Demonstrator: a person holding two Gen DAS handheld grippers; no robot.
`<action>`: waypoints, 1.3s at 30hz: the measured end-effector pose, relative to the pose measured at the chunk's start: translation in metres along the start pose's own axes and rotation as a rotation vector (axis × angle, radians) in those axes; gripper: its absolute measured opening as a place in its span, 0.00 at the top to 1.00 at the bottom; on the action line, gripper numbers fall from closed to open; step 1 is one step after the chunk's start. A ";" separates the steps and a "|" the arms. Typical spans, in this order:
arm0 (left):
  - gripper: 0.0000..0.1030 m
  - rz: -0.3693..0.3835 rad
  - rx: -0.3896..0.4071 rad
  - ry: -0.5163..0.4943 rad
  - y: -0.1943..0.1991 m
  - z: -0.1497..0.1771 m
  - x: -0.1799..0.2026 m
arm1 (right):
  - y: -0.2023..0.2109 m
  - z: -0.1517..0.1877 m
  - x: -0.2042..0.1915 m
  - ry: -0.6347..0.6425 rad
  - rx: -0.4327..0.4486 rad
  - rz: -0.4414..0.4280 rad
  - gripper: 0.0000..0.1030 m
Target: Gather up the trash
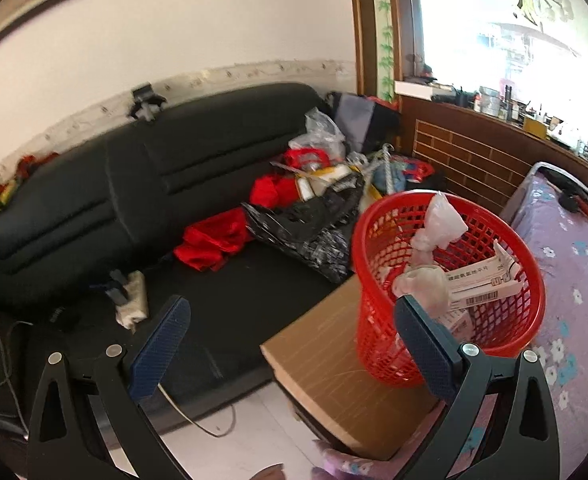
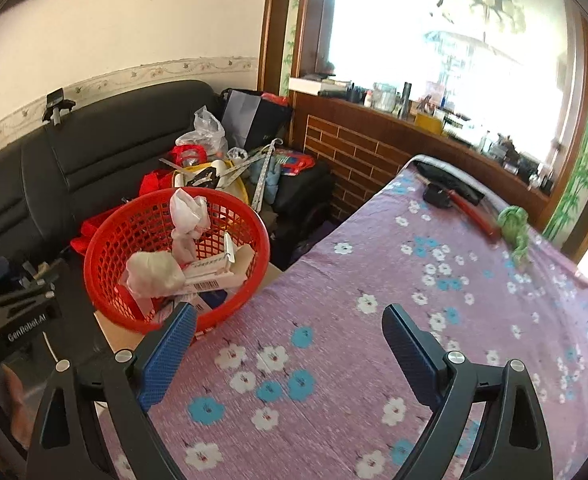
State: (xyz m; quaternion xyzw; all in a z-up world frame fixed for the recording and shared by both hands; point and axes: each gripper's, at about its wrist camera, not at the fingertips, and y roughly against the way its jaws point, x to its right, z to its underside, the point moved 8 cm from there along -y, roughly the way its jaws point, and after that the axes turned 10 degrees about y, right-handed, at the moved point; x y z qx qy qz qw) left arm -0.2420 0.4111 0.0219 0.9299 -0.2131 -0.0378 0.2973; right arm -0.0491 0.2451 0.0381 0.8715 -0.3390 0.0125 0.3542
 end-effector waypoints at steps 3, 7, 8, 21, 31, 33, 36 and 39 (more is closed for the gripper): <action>0.02 -0.033 0.054 -0.036 0.019 0.004 0.002 | 0.017 0.005 -0.001 0.030 0.032 0.031 0.05; 0.02 -0.021 0.094 -0.094 0.043 0.013 0.013 | 0.042 0.015 0.000 0.057 0.071 0.061 0.03; 0.02 -0.002 0.095 -0.096 0.048 0.016 0.016 | 0.048 0.018 0.000 0.064 0.082 0.070 0.03; 0.02 0.134 0.105 -0.137 0.106 0.050 0.043 | 0.118 0.067 0.026 0.012 0.150 0.101 0.00; 0.02 0.171 0.133 -0.189 0.134 0.055 0.072 | 0.136 0.095 0.052 -0.065 0.154 0.120 0.00; 0.02 0.176 0.132 -0.202 0.134 0.058 0.077 | 0.136 0.099 0.058 -0.078 0.149 0.125 0.00; 0.02 0.179 0.129 -0.222 0.135 0.062 0.083 | 0.136 0.104 0.064 -0.097 0.141 0.126 0.00; 0.02 0.179 0.128 -0.233 0.136 0.064 0.087 | 0.136 0.106 0.068 -0.110 0.136 0.128 0.00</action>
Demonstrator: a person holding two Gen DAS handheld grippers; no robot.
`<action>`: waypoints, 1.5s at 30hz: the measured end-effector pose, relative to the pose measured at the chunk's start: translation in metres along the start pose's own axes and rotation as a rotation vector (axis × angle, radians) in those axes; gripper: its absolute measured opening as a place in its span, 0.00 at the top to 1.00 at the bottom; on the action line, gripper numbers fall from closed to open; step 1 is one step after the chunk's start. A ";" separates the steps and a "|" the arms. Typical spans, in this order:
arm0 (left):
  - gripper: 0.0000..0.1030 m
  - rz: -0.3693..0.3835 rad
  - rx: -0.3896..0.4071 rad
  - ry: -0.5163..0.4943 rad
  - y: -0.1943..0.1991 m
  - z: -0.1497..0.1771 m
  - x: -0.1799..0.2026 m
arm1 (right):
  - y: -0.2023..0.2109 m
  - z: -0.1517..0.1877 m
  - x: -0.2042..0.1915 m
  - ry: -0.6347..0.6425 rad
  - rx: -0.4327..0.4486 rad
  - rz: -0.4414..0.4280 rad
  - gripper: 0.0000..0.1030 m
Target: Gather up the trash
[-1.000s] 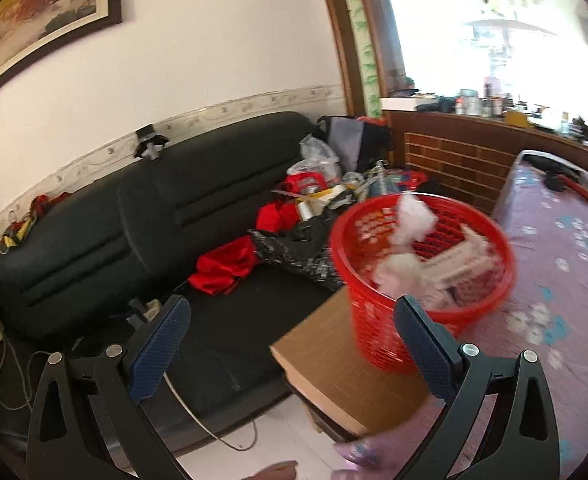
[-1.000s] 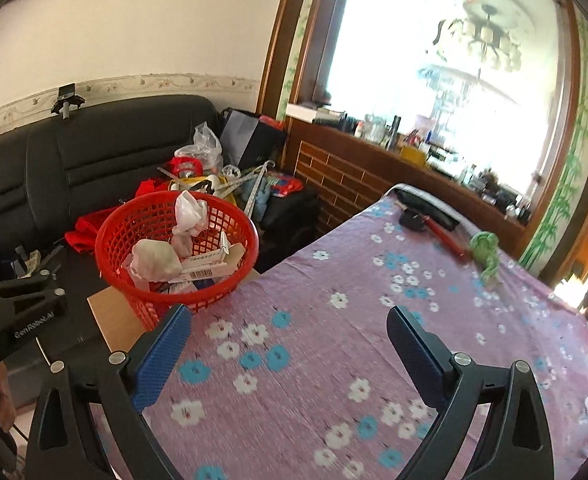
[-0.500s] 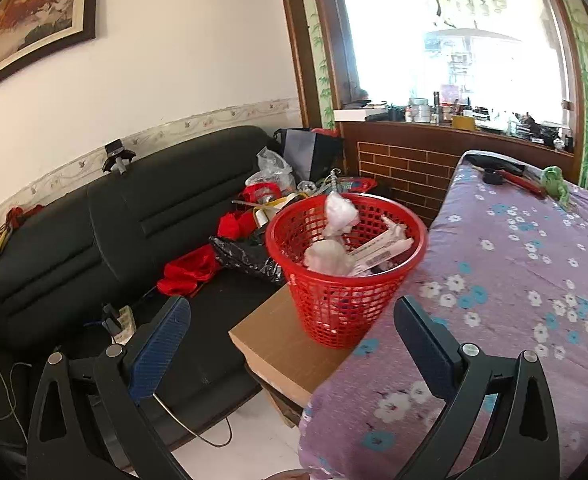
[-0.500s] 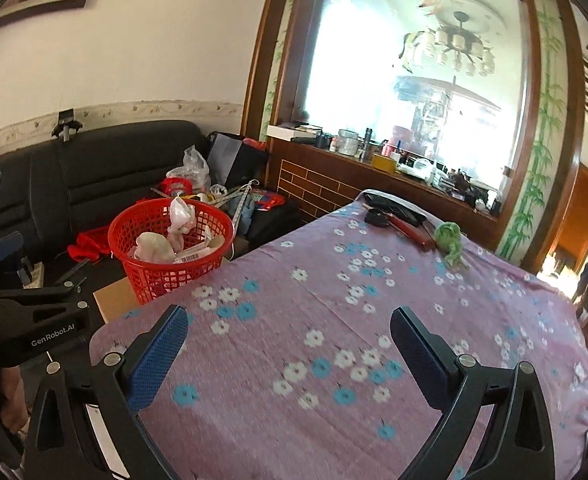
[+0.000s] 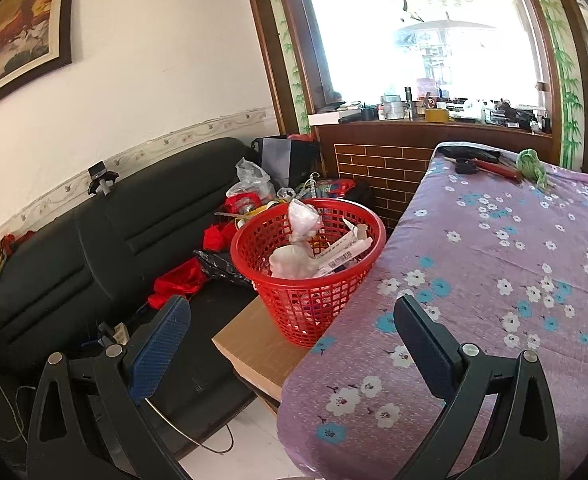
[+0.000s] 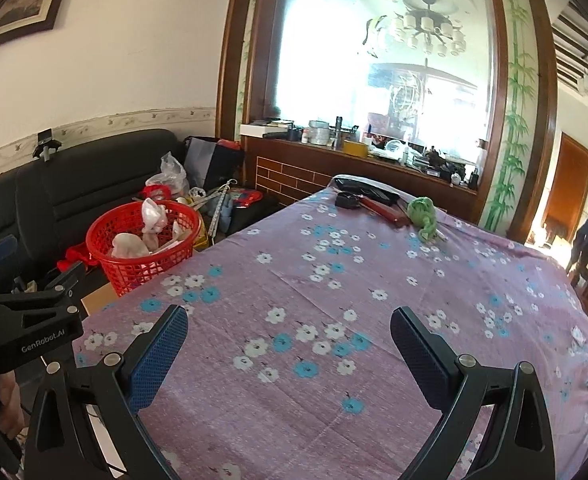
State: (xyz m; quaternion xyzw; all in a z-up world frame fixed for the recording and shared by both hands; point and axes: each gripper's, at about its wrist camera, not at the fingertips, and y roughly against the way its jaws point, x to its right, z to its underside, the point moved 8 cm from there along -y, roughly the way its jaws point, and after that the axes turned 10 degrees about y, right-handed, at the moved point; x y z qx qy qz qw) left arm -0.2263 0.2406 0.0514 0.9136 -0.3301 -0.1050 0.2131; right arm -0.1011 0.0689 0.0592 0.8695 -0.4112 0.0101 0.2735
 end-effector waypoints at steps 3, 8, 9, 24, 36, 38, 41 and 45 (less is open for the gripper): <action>0.02 -0.002 -0.003 -0.005 -0.002 0.001 0.003 | -0.003 0.001 0.003 -0.009 -0.008 -0.002 0.00; 0.02 -0.002 -0.012 -0.005 -0.005 0.003 0.003 | -0.006 0.002 0.003 -0.011 -0.014 -0.004 0.00; 0.02 -0.002 -0.013 -0.004 -0.005 0.003 0.003 | -0.006 0.002 0.002 -0.011 -0.014 -0.004 0.00; 0.02 0.001 -0.026 0.001 -0.010 0.006 -0.001 | -0.010 0.005 -0.001 -0.004 -0.028 -0.007 0.00; 0.02 0.004 -0.033 0.001 -0.013 0.008 -0.001 | -0.013 0.007 -0.003 0.001 -0.036 -0.009 0.00; 0.02 0.004 -0.035 0.004 -0.014 0.008 -0.002 | -0.013 0.007 -0.002 0.002 -0.037 -0.009 0.00; 0.02 0.005 -0.038 0.006 -0.015 0.009 0.000 | -0.013 0.008 -0.002 0.002 -0.039 -0.010 0.00; 0.02 0.005 -0.039 0.005 -0.015 0.011 -0.001 | -0.014 0.008 -0.003 0.002 -0.038 -0.010 0.00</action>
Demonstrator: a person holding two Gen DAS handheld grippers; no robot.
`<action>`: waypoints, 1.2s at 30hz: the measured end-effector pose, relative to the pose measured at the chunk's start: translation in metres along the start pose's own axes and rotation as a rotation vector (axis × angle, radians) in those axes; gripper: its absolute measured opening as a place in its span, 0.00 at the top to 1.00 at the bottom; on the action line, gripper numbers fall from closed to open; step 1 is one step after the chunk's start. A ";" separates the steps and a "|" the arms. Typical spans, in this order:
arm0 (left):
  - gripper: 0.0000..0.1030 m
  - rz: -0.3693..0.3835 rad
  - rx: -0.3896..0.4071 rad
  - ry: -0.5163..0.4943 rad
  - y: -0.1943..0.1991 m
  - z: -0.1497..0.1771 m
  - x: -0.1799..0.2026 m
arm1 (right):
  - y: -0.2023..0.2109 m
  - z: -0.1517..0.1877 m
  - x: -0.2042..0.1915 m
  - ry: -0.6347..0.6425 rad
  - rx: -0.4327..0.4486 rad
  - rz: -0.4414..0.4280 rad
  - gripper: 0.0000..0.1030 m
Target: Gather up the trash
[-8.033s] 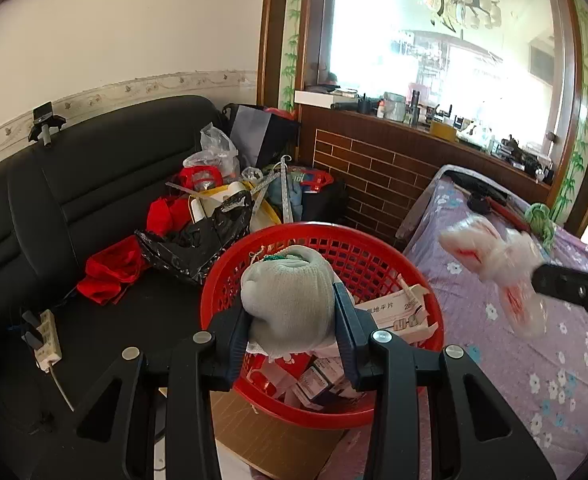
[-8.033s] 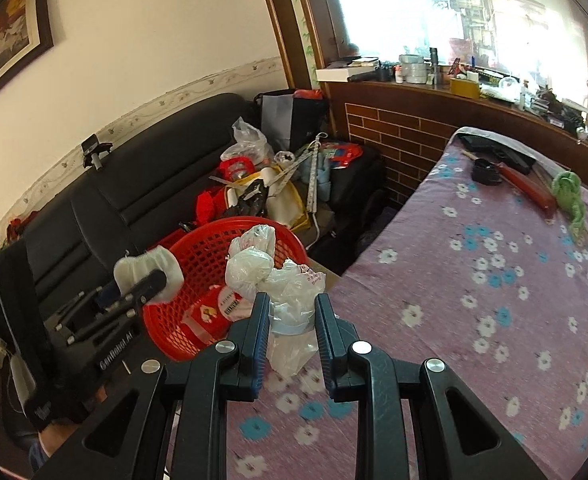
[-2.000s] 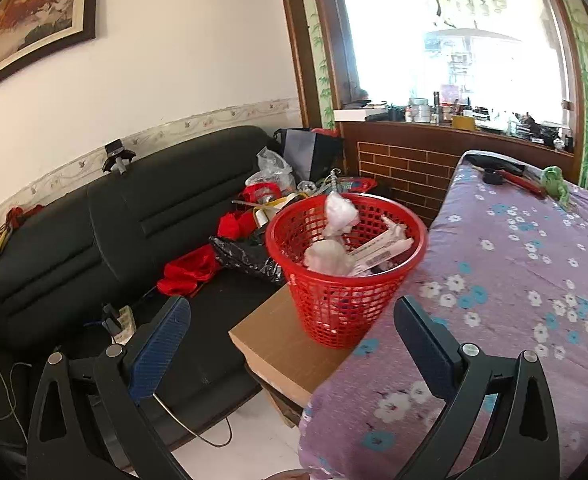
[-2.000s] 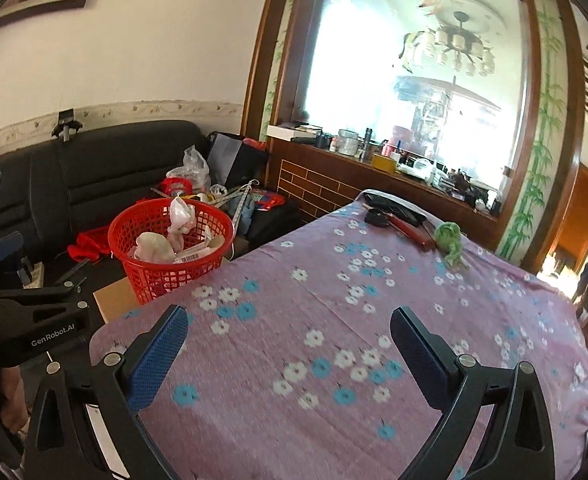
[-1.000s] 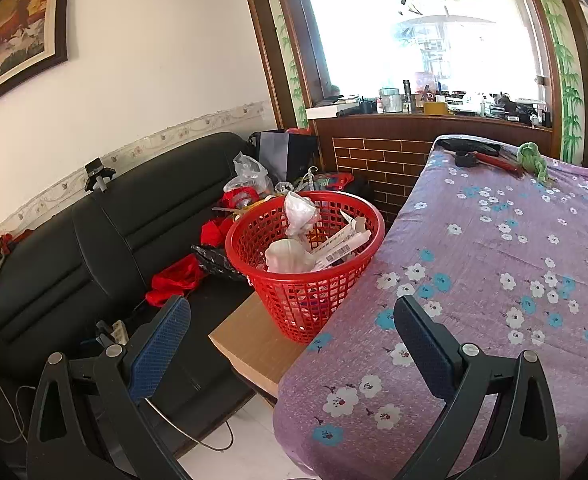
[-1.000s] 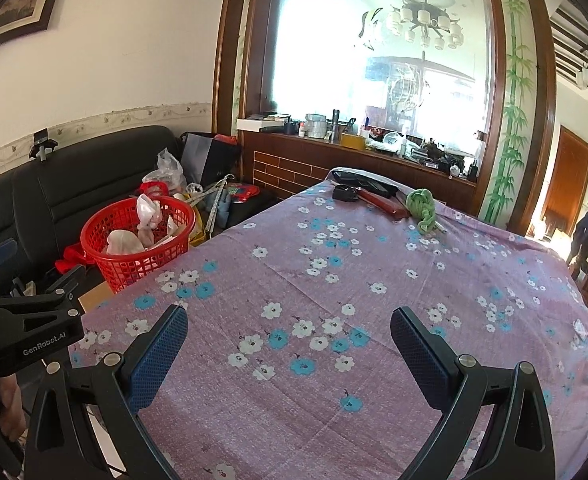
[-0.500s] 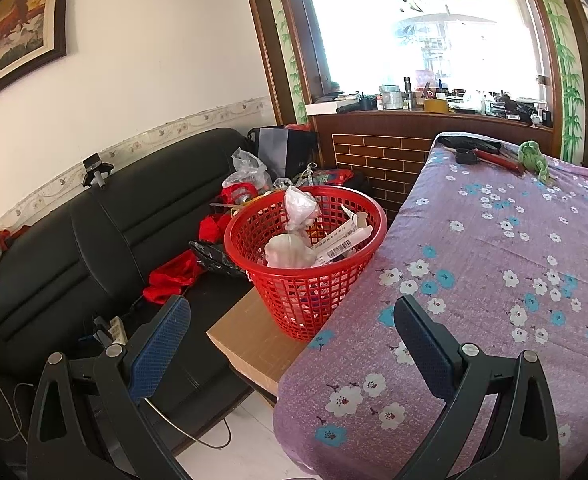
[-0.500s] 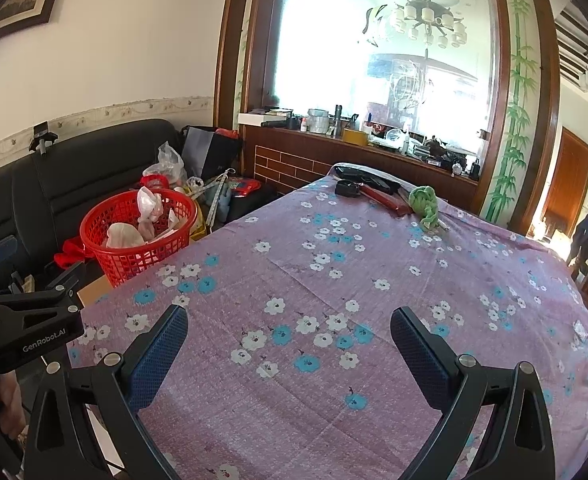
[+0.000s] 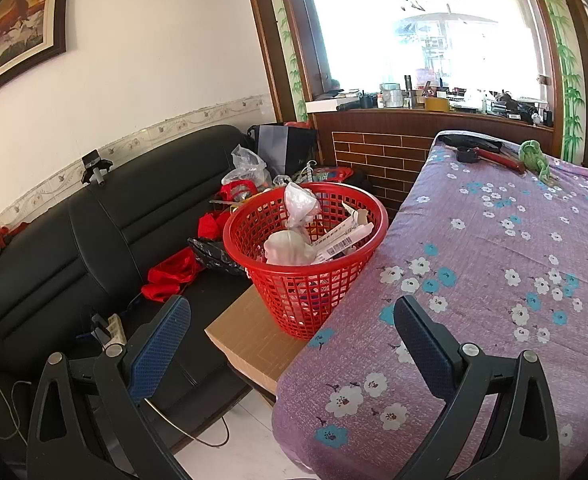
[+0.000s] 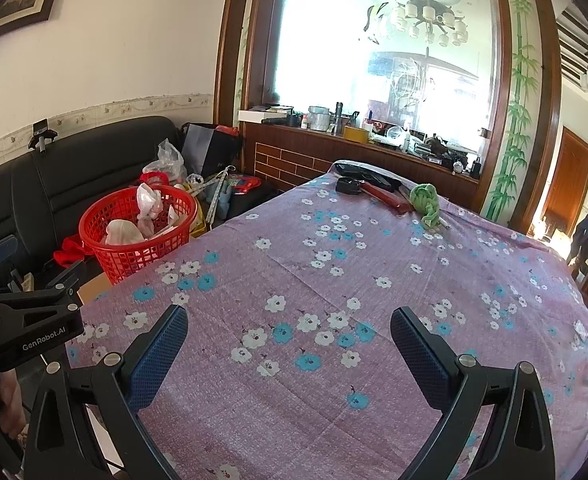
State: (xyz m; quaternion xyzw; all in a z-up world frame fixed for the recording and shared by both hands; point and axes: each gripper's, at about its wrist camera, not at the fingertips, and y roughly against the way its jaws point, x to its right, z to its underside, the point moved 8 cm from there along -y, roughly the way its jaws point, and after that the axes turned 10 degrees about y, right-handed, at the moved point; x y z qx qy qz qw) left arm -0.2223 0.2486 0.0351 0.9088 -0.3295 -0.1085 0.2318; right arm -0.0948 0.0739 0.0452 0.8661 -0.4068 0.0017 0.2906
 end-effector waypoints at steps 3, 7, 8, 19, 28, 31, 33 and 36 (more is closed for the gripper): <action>0.02 0.003 -0.001 0.001 0.000 0.000 0.000 | 0.000 0.000 0.000 0.000 0.000 0.000 0.00; 0.02 0.002 0.000 0.001 0.000 0.000 0.000 | 0.000 0.000 0.000 0.002 -0.002 0.000 0.00; 0.02 0.003 0.000 0.001 0.000 0.000 0.000 | 0.000 0.000 0.000 0.002 -0.002 0.000 0.00; 0.02 0.001 0.000 0.000 0.000 0.000 0.000 | 0.000 -0.001 -0.001 0.002 -0.003 -0.001 0.00; 0.02 0.002 -0.001 -0.001 0.000 0.000 0.000 | -0.002 0.002 -0.002 0.003 -0.007 0.000 0.00; 0.02 0.003 -0.001 0.000 -0.001 0.001 0.001 | -0.002 0.003 -0.002 0.003 -0.007 0.000 0.00; 0.02 0.001 -0.001 -0.001 0.000 0.001 0.000 | -0.002 0.003 -0.002 0.003 -0.007 0.000 0.00; 0.02 0.002 -0.002 -0.001 0.000 0.001 0.001 | -0.001 0.004 -0.001 0.003 -0.008 -0.001 0.00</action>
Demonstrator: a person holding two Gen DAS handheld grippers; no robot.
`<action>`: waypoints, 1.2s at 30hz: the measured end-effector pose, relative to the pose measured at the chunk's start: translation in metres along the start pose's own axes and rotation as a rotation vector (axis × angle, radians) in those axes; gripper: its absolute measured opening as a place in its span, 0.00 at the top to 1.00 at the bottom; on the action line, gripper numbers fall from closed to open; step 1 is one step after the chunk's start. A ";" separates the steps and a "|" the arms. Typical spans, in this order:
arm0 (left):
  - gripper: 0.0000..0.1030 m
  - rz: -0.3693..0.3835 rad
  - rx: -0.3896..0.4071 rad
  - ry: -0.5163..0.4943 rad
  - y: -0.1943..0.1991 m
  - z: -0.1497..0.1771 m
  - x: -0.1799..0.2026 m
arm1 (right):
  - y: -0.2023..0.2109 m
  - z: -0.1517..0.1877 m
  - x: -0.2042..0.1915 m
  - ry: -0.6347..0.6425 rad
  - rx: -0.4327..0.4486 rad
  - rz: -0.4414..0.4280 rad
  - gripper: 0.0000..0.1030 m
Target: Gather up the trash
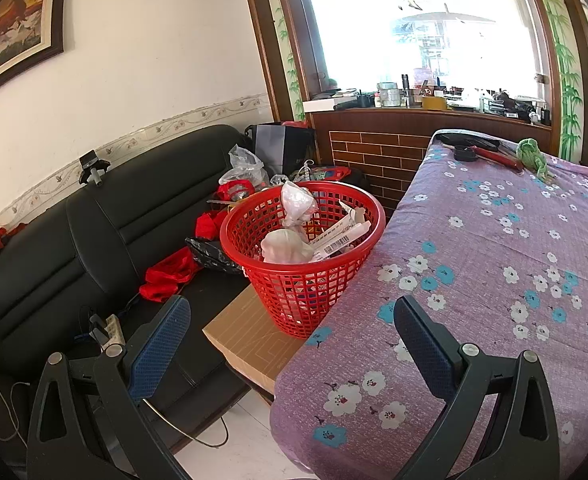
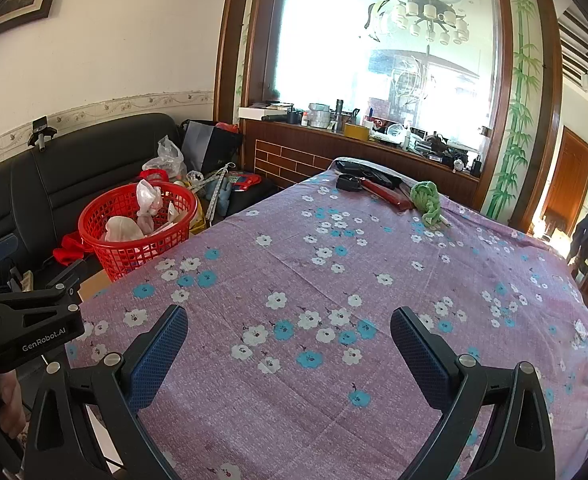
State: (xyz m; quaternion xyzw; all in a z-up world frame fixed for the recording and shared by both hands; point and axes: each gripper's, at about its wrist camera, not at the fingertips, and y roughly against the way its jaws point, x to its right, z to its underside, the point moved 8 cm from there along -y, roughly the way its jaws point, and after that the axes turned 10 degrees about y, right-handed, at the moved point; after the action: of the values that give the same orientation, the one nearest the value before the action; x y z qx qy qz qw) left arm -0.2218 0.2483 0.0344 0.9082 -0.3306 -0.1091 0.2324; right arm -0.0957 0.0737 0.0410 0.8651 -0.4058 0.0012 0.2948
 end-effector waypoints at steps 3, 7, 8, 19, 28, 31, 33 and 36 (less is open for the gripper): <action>0.02 0.000 -0.001 0.000 0.000 0.000 0.000 | 0.000 -0.002 0.000 0.000 0.001 0.000 0.00; 0.02 0.006 -0.002 -0.013 -0.003 0.002 0.006 | -0.001 0.001 0.000 -0.003 -0.002 0.001 0.00; 0.02 0.008 -0.003 -0.020 -0.004 0.002 0.010 | -0.002 0.003 0.001 -0.006 -0.005 0.001 0.00; 0.02 0.312 -0.162 -0.209 -0.008 0.010 0.158 | -0.015 0.070 0.139 -0.261 -0.235 0.242 0.00; 0.02 0.516 -0.450 -0.381 -0.020 0.066 0.307 | -0.009 0.150 0.246 -0.450 -0.456 0.422 0.01; 0.02 0.494 -0.506 -0.399 -0.033 0.079 0.318 | -0.013 0.161 0.254 -0.459 -0.487 0.415 0.01; 0.02 0.503 -0.507 -0.388 -0.036 0.076 0.322 | -0.019 0.165 0.253 -0.452 -0.509 0.398 0.01; 0.00 0.514 -0.520 -0.383 -0.043 0.077 0.325 | -0.022 0.166 0.251 -0.452 -0.517 0.382 0.00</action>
State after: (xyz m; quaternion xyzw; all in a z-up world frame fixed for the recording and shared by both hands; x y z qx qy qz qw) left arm 0.0209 0.0383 -0.0679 0.6702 -0.5454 -0.2947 0.4080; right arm 0.0485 -0.1759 -0.0467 0.6498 -0.6011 -0.2369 0.4004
